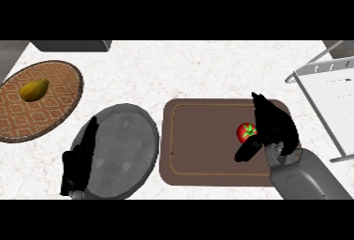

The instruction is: Pick the tomato from the tray and place it in the tiered basket

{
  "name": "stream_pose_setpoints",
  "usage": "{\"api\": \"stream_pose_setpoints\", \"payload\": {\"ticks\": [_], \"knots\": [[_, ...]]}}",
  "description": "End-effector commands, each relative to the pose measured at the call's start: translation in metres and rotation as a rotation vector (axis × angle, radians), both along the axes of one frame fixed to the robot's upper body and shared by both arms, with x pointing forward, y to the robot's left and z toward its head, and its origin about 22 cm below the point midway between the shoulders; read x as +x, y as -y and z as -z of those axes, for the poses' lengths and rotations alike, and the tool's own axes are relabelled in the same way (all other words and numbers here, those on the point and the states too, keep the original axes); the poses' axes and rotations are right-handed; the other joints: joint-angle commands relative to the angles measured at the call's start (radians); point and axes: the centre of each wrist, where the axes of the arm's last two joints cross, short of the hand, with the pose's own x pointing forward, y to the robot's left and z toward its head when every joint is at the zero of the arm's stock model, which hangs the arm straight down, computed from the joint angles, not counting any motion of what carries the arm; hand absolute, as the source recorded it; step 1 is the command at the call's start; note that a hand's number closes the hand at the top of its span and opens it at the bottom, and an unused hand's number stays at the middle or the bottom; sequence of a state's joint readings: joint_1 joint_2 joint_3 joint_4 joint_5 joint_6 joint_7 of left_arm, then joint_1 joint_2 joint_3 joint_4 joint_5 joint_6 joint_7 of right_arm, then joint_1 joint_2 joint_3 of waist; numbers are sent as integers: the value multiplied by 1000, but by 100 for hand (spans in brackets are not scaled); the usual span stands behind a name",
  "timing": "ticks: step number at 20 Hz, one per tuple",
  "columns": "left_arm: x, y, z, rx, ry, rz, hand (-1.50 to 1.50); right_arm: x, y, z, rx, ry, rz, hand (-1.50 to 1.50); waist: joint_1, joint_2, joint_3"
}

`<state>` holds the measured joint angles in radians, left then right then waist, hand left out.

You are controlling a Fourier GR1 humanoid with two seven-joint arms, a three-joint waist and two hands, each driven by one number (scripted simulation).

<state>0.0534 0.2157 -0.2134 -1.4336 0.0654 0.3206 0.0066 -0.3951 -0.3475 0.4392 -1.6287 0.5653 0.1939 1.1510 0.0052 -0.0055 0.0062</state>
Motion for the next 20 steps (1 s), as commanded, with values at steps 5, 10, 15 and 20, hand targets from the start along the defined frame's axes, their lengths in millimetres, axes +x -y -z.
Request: {"api": "stream_pose_setpoints", "payload": {"ticks": [5, 10, 15, 20], "knots": [[-11, -4, 14, -11, -68, -12, 0, 11, 1, 16, -71, -150, 116, -150, 0, 6, -7], [0, 2, 9, 3, -71, -8, 0, 17, 0, 10, -56, -200, 110, -150, -7, 5, -7], [-4, -13, 6, -16, -66, -14, 0, 9, -7, 40, -47, -218, 117, -150, -4, 4, -7], [-4, -18, 0, 1, -66, -3, 0, 24, 22, 43, -27, -247, 133, -150, -2, 5, -6]]}}
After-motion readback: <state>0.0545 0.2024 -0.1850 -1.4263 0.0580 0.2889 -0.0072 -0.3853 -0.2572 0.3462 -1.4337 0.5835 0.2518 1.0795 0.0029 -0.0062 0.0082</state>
